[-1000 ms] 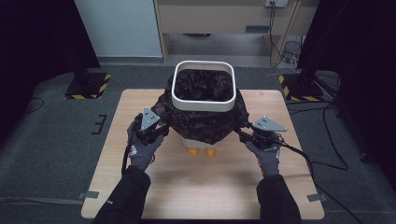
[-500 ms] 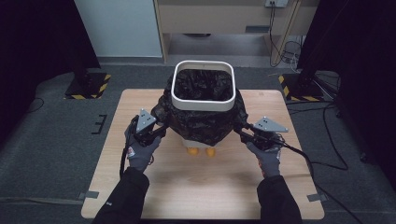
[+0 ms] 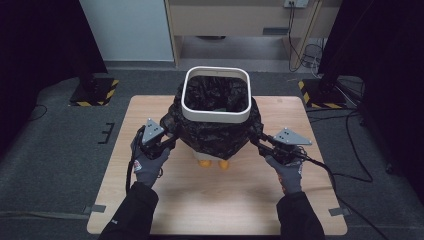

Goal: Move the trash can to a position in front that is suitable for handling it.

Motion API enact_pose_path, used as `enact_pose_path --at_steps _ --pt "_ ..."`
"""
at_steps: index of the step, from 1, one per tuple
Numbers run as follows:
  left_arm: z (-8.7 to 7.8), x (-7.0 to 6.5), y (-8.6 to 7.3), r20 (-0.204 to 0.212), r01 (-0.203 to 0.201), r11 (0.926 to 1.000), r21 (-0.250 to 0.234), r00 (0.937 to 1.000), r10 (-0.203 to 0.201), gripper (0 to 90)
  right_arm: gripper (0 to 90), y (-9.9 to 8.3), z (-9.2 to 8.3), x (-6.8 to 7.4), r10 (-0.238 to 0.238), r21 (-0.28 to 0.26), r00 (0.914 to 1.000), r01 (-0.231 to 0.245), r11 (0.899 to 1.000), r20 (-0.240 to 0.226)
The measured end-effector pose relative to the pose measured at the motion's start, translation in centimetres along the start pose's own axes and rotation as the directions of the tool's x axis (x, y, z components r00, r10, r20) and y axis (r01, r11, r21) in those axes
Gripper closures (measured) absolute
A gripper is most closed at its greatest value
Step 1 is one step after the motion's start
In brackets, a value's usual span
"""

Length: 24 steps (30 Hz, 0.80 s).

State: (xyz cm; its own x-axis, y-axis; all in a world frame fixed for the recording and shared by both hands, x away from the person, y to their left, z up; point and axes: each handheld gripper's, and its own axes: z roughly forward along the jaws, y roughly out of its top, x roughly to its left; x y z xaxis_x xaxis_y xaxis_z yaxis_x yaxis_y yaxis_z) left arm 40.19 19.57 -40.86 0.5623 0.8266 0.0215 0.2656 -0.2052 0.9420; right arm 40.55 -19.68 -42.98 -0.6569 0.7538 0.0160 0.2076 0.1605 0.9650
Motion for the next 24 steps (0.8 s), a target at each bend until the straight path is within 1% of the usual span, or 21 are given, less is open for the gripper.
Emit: enact_pose_path --at_steps 3,4,5,6,8,9,11,12,14,15,17,20,22,24 --pt "-0.4 0.0 -0.1 0.001 0.010 0.9999 -0.006 0.9999 -0.010 67.2 67.3 0.0 -0.1 0.2 -0.003 0.001 1.0000 0.003 1.000 -0.004" --pt "-0.8 0.1 -0.2 0.000 0.016 0.9999 -0.004 0.9999 -0.016 67.2 67.4 0.1 -0.2 0.6 -0.025 0.010 0.9997 0.025 1.000 -0.002" --pt "-0.8 0.1 -0.2 0.000 0.016 0.9999 -0.004 0.9999 -0.016 67.2 67.4 0.1 -0.2 0.6 -0.025 0.010 0.9997 0.025 1.000 -0.002" --pt "-0.9 0.1 -0.3 0.003 0.026 0.9996 -0.011 0.9996 -0.026 67.2 67.5 0.2 -0.3 0.8 -0.026 0.011 0.9996 0.026 1.000 -0.007" --pt "-1.4 0.3 -0.5 0.007 0.031 0.9995 -0.005 0.9995 -0.031 67.1 67.7 0.2 -0.5 1.3 -0.020 0.009 0.9996 0.020 1.000 -0.022" --pt "-1.6 0.3 -0.5 0.008 0.032 0.9995 -0.002 0.9995 -0.032 67.1 67.7 0.2 -0.5 1.3 -0.020 0.009 0.9996 0.020 1.000 -0.022" --pt "-2.2 0.4 -0.8 0.011 0.040 0.9992 -0.001 0.9991 -0.040 67.1 67.7 0.2 -0.7 2.0 -0.020 0.000 0.9992 0.020 1.000 -0.036" --pt "-2.5 0.3 -0.9 0.010 0.042 0.9991 -0.001 0.9991 -0.042 67.1 67.7 0.2 -0.7 2.0 -0.020 0.000 0.9992 0.020 1.000 -0.036" --pt "-3.1 0.4 -1.1 0.015 0.050 0.9987 0.000 0.9986 -0.050 67.1 67.8 0.0 -1.0 2.3 -0.014 -0.007 0.9986 0.014 1.000 -0.052" --pt "-3.6 0.3 -1.2 0.018 0.054 0.9985 0.001 0.9984 -0.054 67.1 67.8 -0.1 -1.2 2.8 -0.010 -0.010 0.9980 0.009 1.000 -0.063" --pt "-3.9 0.2 -1.3 0.020 0.057 0.9983 0.001 0.9981 -0.057 67.1 67.8 -0.1 -1.3 2.9 -0.012 -0.010 0.9978 0.012 1.000 -0.065" --pt "-4.5 0.0 -1.5 0.023 0.065 0.9979 0.004 0.9976 -0.065 67.1 67.8 0.1 -1.7 3.5 -0.038 0.002 0.9973 0.038 0.999 -0.064" --pt "-4.9 -0.1 -1.7 0.033 0.077 0.9970 0.001 0.9965 -0.077 67.1 67.8 0.1 -2.2 3.9 -0.030 -0.003 0.9964 0.030 1.000 -0.079" --pt "-5.3 -0.2 -1.9 0.044 0.089 0.9960 -0.001 0.9951 -0.089 67.1 67.8 0.1 -2.5 4.1 -0.031 -0.003 0.9961 0.031 1.000 -0.083"
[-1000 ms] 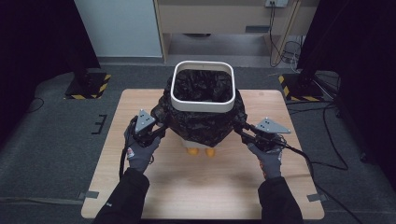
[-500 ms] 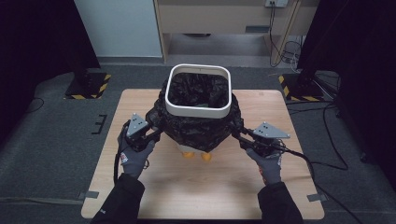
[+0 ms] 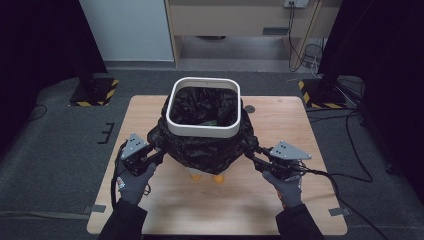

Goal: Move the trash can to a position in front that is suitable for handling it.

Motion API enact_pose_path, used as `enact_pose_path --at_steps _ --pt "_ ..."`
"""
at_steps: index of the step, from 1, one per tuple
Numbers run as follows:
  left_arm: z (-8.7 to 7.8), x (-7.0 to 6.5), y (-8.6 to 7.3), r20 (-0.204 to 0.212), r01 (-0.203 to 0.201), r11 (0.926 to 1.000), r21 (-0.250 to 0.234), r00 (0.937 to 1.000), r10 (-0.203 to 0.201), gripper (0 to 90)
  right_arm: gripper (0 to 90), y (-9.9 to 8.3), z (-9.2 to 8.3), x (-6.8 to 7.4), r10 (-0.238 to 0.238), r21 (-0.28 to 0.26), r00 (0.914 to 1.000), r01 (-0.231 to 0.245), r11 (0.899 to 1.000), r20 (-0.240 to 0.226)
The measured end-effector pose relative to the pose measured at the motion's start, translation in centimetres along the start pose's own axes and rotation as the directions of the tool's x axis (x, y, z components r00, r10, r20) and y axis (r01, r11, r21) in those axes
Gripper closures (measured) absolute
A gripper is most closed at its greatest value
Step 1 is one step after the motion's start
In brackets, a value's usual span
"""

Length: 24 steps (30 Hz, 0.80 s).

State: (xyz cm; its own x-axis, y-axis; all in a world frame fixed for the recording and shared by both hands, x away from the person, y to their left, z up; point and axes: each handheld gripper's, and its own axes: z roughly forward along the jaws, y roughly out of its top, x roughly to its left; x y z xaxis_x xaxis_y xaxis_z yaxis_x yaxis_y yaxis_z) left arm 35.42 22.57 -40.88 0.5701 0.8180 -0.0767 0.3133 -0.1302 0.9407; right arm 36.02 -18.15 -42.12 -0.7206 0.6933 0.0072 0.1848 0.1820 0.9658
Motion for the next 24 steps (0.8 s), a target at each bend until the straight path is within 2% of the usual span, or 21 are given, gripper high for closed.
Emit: enact_pose_path --at_steps 8,15,17,21,24 --pt "-0.8 -0.7 -0.3 0.011 -0.004 1.0000 0.002 0.9999 0.004 67.0 67.7 -0.1 -0.7 0.4 -0.008 0.001 1.0000 0.008 1.000 -0.002" --pt "-0.7 -0.8 -0.8 0.023 -0.014 0.9998 -0.010 0.9996 0.014 66.3 67.4 -0.6 -0.7 0.4 0.022 -0.002 0.9998 -0.022 1.000 0.004" --pt "-0.7 -0.8 -1.0 0.023 -0.019 0.9998 -0.005 0.9996 0.019 63.6 66.4 -0.7 -0.8 0.3 0.023 -0.003 0.9997 -0.023 1.000 0.006" --pt "-1.0 -0.8 -1.8 0.011 -0.035 0.9993 0.010 0.9993 0.035 57.2 61.7 -1.0 -1.0 0.2 0.017 0.010 0.9995 -0.017 1.000 0.026" --pt "-1.5 -0.8 -2.9 0.005 -0.058 0.9977 0.036 0.9983 0.058 52.4 53.2 -1.0 -1.2 0.1 0.006 0.017 0.9993 -0.007 1.000 0.037"
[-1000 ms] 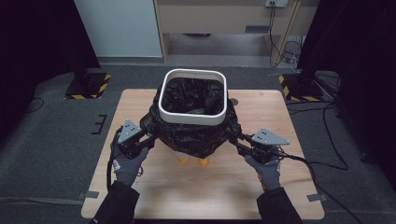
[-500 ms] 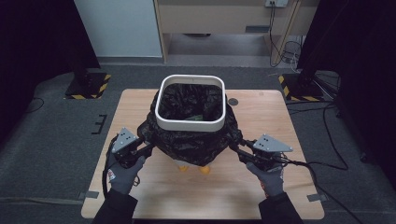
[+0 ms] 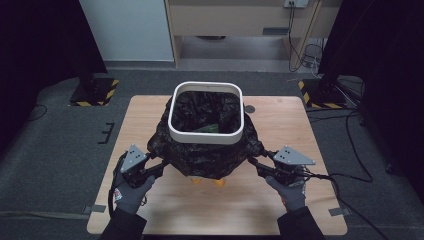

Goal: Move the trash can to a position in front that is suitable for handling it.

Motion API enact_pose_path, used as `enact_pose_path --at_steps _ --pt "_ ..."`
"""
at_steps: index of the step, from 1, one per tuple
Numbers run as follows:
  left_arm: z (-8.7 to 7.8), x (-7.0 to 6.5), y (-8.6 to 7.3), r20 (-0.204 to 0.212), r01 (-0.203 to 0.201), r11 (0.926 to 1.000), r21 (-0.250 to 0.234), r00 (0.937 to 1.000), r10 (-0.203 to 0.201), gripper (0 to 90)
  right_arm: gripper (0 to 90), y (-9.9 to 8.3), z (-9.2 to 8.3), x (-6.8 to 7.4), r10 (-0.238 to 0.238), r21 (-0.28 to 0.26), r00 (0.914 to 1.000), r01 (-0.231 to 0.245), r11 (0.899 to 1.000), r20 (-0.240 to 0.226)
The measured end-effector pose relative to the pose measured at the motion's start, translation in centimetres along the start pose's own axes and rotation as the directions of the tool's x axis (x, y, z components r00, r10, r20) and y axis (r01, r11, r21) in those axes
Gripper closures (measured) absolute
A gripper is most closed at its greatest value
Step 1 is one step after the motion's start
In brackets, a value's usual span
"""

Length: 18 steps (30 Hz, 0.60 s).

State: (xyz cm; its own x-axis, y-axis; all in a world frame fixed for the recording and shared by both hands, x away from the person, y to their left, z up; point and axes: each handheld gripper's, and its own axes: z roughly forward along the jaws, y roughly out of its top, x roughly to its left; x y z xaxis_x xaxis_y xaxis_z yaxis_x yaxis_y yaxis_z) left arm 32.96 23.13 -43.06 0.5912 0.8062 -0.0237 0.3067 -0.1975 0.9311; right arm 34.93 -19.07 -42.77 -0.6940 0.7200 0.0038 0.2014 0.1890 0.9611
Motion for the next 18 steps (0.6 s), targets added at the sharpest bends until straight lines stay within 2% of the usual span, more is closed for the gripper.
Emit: enact_pose_path --at_steps 1,4,8,12,14,18 --pt "-0.2 0.0 -0.5 -0.005 -0.004 0.9999 0.011 1.0000 0.004 50.9 47.7 0.0 -0.1 0.0 0.000 0.009 1.0000 0.000 1.000 0.007" --pt "-0.5 0.2 -1.8 -0.020 0.001 0.9994 0.034 0.9998 -0.001 43.6 37.5 -0.9 -0.4 -0.6 0.049 0.016 0.9985 -0.049 0.999 0.022" --pt "-0.6 1.0 -3.2 -0.059 0.022 0.9971 0.073 0.9981 -0.018 37.8 28.7 -2.0 -1.0 -1.7 0.053 0.056 0.9965 -0.056 0.997 0.065" --pt "-0.4 1.5 -4.2 -0.086 0.029 0.9939 0.106 0.9961 -0.020 33.3 23.4 -2.8 -1.6 -2.5 0.063 0.082 0.9929 -0.071 0.994 0.101" --pt "-0.4 1.7 -4.7 -0.110 0.019 0.9912 0.131 0.9940 -0.004 29.9 19.9 -3.4 -2.0 -3.0 0.069 0.107 0.9896 -0.083 0.991 0.126" --pt "-0.5 2.1 -5.6 -0.130 0.034 0.9876 0.153 0.9915 -0.014 27.0 17.0 -5.0 -2.9 -4.4 0.074 0.160 0.9810 -0.103 0.982 0.179"
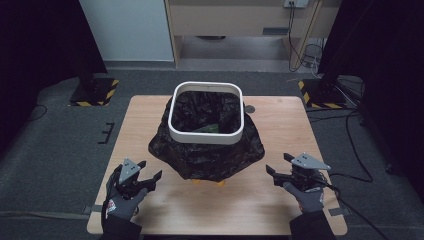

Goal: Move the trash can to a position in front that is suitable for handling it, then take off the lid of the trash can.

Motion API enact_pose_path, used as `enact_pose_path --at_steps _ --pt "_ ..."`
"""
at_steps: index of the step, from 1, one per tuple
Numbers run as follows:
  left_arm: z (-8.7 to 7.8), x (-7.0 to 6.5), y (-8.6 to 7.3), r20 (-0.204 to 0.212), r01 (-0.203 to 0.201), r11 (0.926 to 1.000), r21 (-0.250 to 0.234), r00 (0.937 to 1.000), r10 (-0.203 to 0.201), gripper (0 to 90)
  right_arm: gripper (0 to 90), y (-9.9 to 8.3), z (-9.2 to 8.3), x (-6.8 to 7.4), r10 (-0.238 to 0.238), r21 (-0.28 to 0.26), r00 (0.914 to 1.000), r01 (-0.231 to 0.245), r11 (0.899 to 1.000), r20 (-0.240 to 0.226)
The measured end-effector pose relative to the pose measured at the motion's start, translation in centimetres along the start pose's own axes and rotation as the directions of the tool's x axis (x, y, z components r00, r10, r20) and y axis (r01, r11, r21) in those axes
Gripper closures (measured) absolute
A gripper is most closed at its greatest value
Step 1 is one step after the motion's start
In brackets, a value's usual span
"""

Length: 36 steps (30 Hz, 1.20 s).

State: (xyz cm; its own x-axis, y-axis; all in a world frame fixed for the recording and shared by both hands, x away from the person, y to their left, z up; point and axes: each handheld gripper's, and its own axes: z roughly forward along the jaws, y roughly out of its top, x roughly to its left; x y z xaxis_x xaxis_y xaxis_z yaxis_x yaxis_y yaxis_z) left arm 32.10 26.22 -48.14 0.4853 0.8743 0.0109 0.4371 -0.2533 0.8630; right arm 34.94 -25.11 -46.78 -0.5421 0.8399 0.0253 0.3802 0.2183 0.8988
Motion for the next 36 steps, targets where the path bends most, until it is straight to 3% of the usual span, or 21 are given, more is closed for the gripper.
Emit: enact_pose_path --at_steps 2,7,12,17,24,27,29,36 --pt "0.1 0.2 -0.4 -0.017 -0.001 0.9999 0.016 0.9999 0.002 26.1 16.0 -1.0 -0.1 -0.8 0.008 0.036 0.9996 -0.009 0.999 0.026" --pt "0.5 1.2 -1.6 -0.032 0.039 0.9980 0.050 0.9988 -0.038 25.0 13.8 -3.4 0.4 -2.1 0.014 0.122 0.9982 -0.021 0.992 0.058" --pt "0.7 2.6 -2.3 -0.066 0.100 0.9935 0.055 0.9932 -0.096 24.2 12.4 -5.3 1.4 -3.1 0.027 0.230 0.9964 -0.045 0.972 0.081" --pt "0.5 3.2 -2.5 -0.084 0.112 0.9926 0.046 0.9906 -0.108 23.7 10.7 -5.8 1.6 -3.5 0.008 0.239 0.9952 -0.031 0.971 0.098" --pt "0.2 3.3 -2.2 -0.084 0.112 0.9932 0.032 0.9905 -0.109 22.6 8.4 -6.4 2.1 -3.7 -0.031 0.292 0.9932 -0.003 0.956 0.112" --pt "-0.2 3.2 -1.7 -0.062 0.134 0.9909 -0.010 0.9890 -0.134 21.9 7.4 -6.6 2.1 -3.7 -0.026 0.293 0.9933 -0.008 0.956 0.113" --pt "-0.6 3.3 -1.1 -0.070 0.119 0.9924 -0.030 0.9902 -0.121 21.9 7.2 -6.6 2.1 -3.7 -0.025 0.293 0.9933 -0.009 0.956 0.113" --pt "-2.0 4.3 0.6 -0.087 0.134 0.9850 -0.109 0.9858 -0.144 22.2 4.7 -6.5 2.2 -3.9 -0.018 0.303 0.9935 -0.017 0.953 0.112"
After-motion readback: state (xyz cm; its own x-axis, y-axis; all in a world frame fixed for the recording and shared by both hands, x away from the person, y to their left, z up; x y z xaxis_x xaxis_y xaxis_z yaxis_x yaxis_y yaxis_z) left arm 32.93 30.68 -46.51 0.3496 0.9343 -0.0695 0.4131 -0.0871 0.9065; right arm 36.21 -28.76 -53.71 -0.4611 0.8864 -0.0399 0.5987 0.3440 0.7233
